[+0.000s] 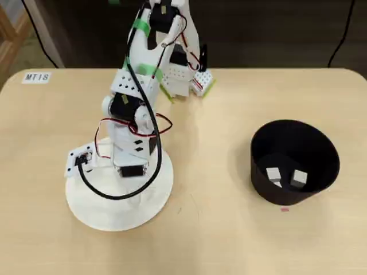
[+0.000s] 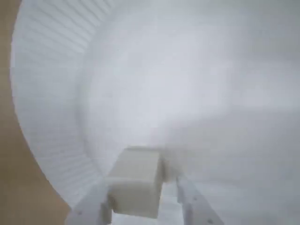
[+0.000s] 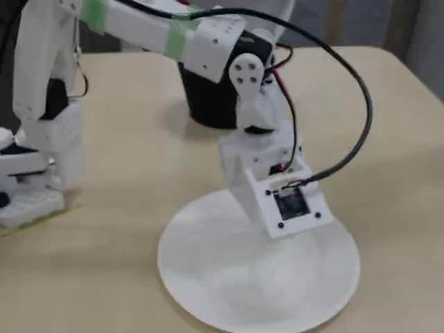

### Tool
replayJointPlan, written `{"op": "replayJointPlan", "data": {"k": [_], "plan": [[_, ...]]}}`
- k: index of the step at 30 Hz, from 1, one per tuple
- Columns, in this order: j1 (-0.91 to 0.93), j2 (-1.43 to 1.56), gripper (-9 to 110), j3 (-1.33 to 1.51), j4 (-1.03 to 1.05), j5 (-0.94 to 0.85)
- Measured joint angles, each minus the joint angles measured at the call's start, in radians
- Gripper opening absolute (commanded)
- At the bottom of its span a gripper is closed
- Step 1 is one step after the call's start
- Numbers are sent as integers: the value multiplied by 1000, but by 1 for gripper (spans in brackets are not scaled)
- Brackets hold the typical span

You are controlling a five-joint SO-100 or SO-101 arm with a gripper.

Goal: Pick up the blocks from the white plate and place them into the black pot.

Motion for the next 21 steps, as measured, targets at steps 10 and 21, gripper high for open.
{"op": "replayJointPlan", "data": {"k": [10, 21], "plan": [[0, 11, -2, -37, -9, 5], [-304, 609, -2, 273, -522, 241]]}}
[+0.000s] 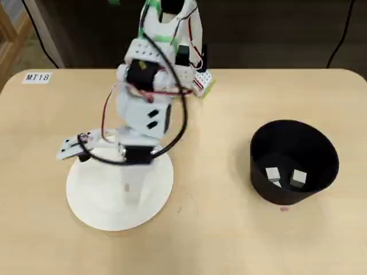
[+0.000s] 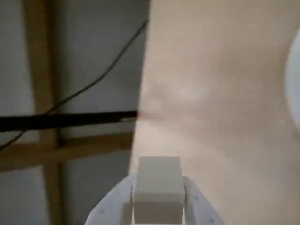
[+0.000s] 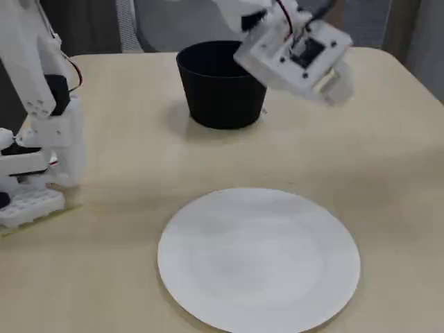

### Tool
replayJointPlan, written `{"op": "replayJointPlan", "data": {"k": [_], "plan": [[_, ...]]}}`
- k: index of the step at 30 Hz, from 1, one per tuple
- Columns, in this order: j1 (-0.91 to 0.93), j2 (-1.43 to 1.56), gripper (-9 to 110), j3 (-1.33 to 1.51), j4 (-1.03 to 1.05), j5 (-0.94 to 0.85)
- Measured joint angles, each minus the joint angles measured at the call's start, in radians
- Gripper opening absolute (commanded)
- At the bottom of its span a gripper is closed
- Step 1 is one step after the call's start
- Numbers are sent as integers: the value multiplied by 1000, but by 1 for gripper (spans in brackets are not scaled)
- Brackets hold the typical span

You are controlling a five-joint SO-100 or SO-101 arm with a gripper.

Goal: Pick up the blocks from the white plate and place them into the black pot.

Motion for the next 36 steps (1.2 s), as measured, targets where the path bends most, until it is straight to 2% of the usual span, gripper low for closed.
{"op": "replayJointPlan", "data": {"k": [5, 10, 20, 34, 35, 36], "plan": [[-193, 166, -2, 32, -66, 155], [-368, 244, -2, 112, -64, 221], [-650, 212, -2, 258, -20, 186], [-698, 9, -2, 224, 129, 91], [-698, 8, 5, 221, 133, 91], [-698, 8, 26, 221, 137, 91]]}}
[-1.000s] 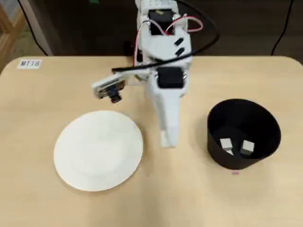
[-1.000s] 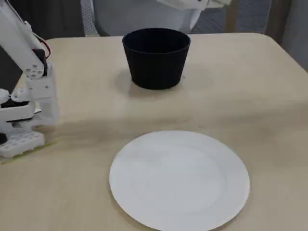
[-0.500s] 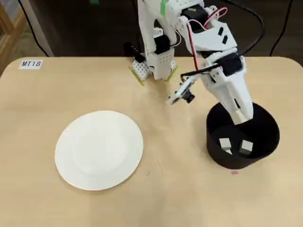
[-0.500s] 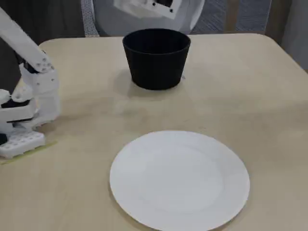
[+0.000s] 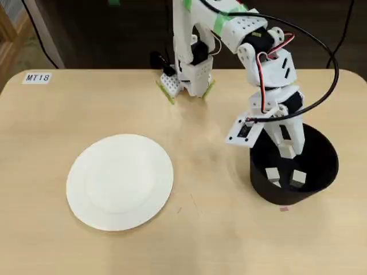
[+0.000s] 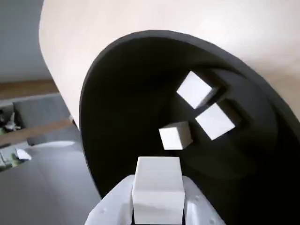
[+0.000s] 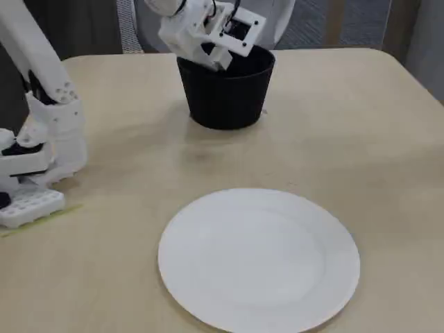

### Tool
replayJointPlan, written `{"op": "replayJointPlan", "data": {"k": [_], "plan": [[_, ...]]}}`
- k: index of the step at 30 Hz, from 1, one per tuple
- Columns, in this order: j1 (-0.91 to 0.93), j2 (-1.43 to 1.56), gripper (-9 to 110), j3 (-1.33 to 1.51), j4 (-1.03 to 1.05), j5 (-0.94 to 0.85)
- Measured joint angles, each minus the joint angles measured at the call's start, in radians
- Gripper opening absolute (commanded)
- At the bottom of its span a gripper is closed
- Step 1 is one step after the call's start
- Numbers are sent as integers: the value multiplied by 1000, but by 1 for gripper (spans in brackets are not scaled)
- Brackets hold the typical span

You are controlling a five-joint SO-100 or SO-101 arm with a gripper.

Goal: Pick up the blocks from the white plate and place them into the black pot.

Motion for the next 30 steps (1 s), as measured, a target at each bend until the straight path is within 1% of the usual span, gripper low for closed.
{"op": "replayJointPlan", "data": {"k": [1, 2, 3, 6, 8, 10, 11, 12, 13, 17, 22, 27, 30], "plan": [[0, 0, 38, 0, 6, -6], [-2, 0, 43, 0, 14, -20], [-6, 0, 46, 0, 20, -35], [-12, 0, 46, 0, 25, -43], [-11, 0, 41, 0, 25, -43], [-11, 0, 33, 0, 25, -43], [-11, 0, 22, 0, 25, -43], [-11, 3, 8, 0, 25, -43], [-11, 8, -2, 0, 20, -32], [32, 54, -2, 0, 12, 32], [150, 181, -2, 0, 12, 98], [359, 336, -2, 0, 12, 229], [482, 431, -2, 55, 12, 316]]}}
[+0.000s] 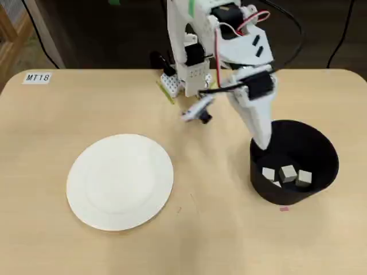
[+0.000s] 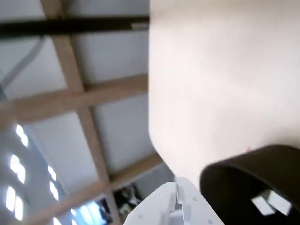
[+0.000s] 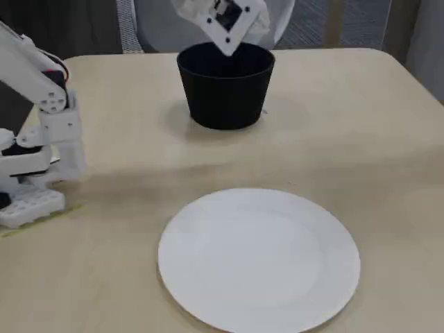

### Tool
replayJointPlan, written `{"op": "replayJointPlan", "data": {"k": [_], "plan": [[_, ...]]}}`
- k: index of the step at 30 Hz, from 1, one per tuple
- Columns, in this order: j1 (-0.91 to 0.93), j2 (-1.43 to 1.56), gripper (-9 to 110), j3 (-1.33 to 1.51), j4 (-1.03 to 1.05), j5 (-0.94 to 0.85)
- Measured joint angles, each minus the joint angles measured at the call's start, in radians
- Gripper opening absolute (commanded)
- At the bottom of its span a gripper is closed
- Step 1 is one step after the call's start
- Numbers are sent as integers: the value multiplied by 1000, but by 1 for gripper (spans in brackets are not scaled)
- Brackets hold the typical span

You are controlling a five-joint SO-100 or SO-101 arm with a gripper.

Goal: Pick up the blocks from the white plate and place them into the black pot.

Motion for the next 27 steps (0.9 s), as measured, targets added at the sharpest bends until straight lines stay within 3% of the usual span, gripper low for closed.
{"op": "replayJointPlan", "data": {"k": [7, 16, 27], "plan": [[164, 339, -2, 331, 9, 74], [189, 885, -2, 761, 155, -21], [206, 951, -2, 919, 255, -166]]}}
